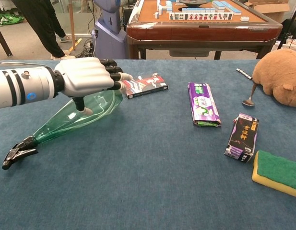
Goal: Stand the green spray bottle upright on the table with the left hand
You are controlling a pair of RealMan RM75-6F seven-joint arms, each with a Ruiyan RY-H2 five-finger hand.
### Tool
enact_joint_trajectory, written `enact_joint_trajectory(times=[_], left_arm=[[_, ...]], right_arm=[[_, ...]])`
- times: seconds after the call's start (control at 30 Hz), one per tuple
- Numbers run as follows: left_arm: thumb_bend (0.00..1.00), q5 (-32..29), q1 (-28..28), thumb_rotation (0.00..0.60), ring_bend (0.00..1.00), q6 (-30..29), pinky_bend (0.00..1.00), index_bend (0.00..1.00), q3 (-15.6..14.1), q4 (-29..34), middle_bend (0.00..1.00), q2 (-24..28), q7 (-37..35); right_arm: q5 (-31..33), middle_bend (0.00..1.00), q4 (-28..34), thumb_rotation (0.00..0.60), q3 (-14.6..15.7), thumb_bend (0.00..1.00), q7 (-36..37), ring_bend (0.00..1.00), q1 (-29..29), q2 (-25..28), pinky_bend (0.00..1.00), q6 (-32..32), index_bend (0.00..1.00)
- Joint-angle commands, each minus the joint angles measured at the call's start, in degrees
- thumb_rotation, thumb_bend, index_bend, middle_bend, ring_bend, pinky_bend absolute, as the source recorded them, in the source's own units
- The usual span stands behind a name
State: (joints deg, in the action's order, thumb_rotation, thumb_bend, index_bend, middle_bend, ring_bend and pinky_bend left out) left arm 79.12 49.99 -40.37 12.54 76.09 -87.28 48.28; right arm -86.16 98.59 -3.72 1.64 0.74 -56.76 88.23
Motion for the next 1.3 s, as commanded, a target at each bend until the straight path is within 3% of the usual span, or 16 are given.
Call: enact_joint_trajectory(times=[0.03,0.2,0.47,0.67,0.77,0.9,0.97,1.03,1.2,1.3], left_arm=[[0.2,-6.74,0.82,0.53,0.0,-2.04,0.0,0.19,1.4,-3.04,0.04,-2.32,7.68],[0.2,-17.53,1.62,0.527,0.0,-4.66,0.0,0.2,2.29,-5.33,0.05,-3.69,15.76],[0.2,-31.63,2.86,0.528,0.0,-8.41,0.0,0.22,1.27,-6.5,0.08,-2.41,24.42],[0.2,-34.41,2.66,0.526,0.0,-9.77,0.0,0.23,-0.21,-1.83,0.08,1.32,22.79],[0.2,-31.41,1.85,0.523,0.0,-9.93,0.0,0.23,-1.53,1.88,0.08,4.31,18.91],[0.2,-21.44,0.18,0.532,0.0,-11.18,0.0,0.23,-4.35,4.99,0.08,8.18,11.47],[0.2,-14.63,-0.63,0.568,0.0,-11.79,0.0,0.23,-6.05,5.13,0.08,9.77,6.09],[0.2,-8.06,-1.11,0.599,0.0,-12.41,0.0,0.22,-7.87,4.21,0.08,10.96,0.82],[0.2,10.66,-1.27,0.6,0.0,-17.19,0.0,0.18,-13.98,-3.07,0.08,12.34,-15.69],[0.2,16.49,-1.05,0.6,0.0,-19.25,0.0,0.17,-16.54,-7.87,0.08,12.01,-22.01]], right_arm=[[-0.05,0.28,-0.03,0.6,0.01,0.26,0.11,0.21,-0.05,0.04,0.29,0.08,0.35],[-0.03,0.28,-0.07,0.6,-0.01,0.26,0.15,0.21,-0.14,0.09,0.29,0.17,0.35],[-0.3,0.28,0.19,0.6,-0.02,0.26,-0.14,0.21,-0.03,0.01,0.29,0.11,0.35],[-0.65,0.28,0.56,0.6,0.03,0.26,-0.42,0.21,-0.09,0.09,0.29,0.35,0.35],[-0.78,0.28,0.69,0.6,0.09,0.26,-0.48,0.21,-0.18,0.1,0.29,0.5,0.35],[-1.02,0.28,0.8,0.6,0.15,0.26,-0.59,0.21,-0.21,0.09,0.29,0.59,0.35],[-1.22,0.28,0.91,0.6,0.17,0.26,-0.68,0.21,-0.2,0.11,0.29,0.67,0.35],[-1.38,0.28,1.01,0.6,0.19,0.26,-0.77,0.21,-0.19,0.15,0.29,0.73,0.35],[-1.65,0.28,1.2,0.6,0.24,0.26,-0.89,0.21,-0.2,0.19,0.29,0.85,0.35],[-1.8,0.28,1.19,0.6,0.29,0.26,-0.84,0.21,-0.22,0.14,0.29,0.9,0.35]])
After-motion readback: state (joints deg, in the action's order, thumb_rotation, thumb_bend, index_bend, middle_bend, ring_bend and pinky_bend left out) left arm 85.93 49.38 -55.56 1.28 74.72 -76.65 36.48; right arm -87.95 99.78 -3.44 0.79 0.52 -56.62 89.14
